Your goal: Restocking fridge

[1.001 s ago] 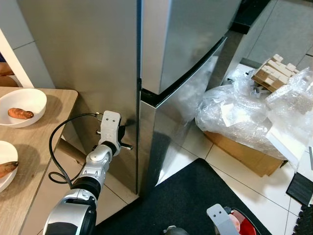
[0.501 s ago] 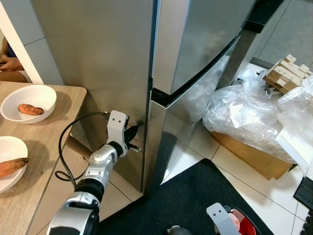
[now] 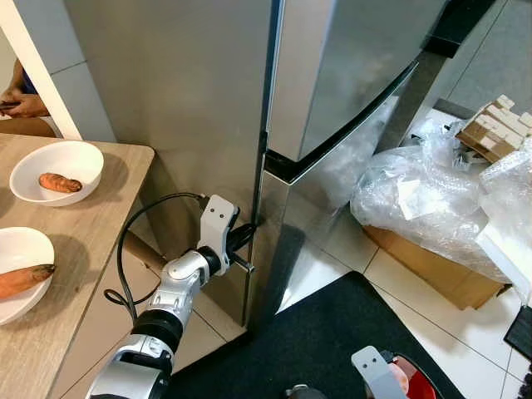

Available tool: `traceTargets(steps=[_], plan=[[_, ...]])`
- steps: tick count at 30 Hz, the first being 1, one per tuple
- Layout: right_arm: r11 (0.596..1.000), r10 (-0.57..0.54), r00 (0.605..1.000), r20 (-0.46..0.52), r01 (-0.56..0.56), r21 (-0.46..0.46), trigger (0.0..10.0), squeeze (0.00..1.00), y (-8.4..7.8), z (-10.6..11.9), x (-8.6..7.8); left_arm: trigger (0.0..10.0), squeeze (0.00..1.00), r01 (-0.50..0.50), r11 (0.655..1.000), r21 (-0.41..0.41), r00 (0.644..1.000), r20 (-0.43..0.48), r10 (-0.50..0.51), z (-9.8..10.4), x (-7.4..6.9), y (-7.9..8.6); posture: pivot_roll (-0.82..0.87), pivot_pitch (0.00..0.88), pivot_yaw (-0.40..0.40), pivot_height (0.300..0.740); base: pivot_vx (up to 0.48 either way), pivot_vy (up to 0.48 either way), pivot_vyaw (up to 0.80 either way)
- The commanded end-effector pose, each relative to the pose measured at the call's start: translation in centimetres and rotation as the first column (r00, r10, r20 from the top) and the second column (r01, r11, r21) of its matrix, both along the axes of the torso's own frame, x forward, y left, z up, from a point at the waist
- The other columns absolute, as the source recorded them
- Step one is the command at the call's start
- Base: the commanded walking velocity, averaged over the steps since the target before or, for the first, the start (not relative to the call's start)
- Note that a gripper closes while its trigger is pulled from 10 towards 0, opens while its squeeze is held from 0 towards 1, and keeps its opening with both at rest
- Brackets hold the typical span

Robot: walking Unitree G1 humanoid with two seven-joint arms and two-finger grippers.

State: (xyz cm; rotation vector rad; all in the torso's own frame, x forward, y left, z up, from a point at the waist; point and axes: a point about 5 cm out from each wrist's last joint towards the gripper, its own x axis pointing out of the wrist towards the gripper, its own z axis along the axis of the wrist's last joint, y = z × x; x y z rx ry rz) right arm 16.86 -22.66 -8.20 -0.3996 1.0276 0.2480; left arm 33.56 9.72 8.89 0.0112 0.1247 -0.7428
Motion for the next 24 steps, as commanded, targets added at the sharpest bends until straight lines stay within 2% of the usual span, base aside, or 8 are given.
traceTargets(steps=[1, 8, 17, 24], plan=[[1.0, -0.019, 1.0, -0.006, 0.019, -0.01, 10.0, 0.0, -0.4, -0.1, -0.4, 10.0, 0.0, 0.033, 0.999, 0.011, 0.999, -0.01, -0.033, -0.3, -0.3, -0.4, -0.2, 0.153, -0.037, 0.7, 0.0, 0.0, 0.0], [1.0, -0.017, 1.0, 0.004, 0.017, -0.007, 10.0, 0.0, -0.3, 0.1, 0.0, 10.0, 0.0, -0.034, 0.999, 0.005, 0.999, 0.013, 0.034, 0.1, 0.3, -0.4, -0.2, 0.153, -0.035, 0.7, 0.0, 0.0, 0.0], [1.0, -0.022, 1.0, 0.005, 0.022, -0.005, 10.0, 0.0, -0.2, 0.0, -0.1, 10.0, 0.0, -0.017, 0.999, -0.029, 1.0, 0.022, 0.018, 1.0, 0.9, -1.9, -0.2, 0.154, -0.026, 0.7, 0.0, 0.0, 0.0], [0.999, -0.034, 0.999, 0.0, 0.034, -0.005, 10.0, 0.0, -0.3, -0.1, -0.5, 10.0, 0.0, -0.033, 0.999, -0.001, 0.999, 0.029, 0.033, 1.3, 1.5, -2.2, -0.21, 0.153, -0.016, 0.7, 0.0, 0.0, 0.0]])
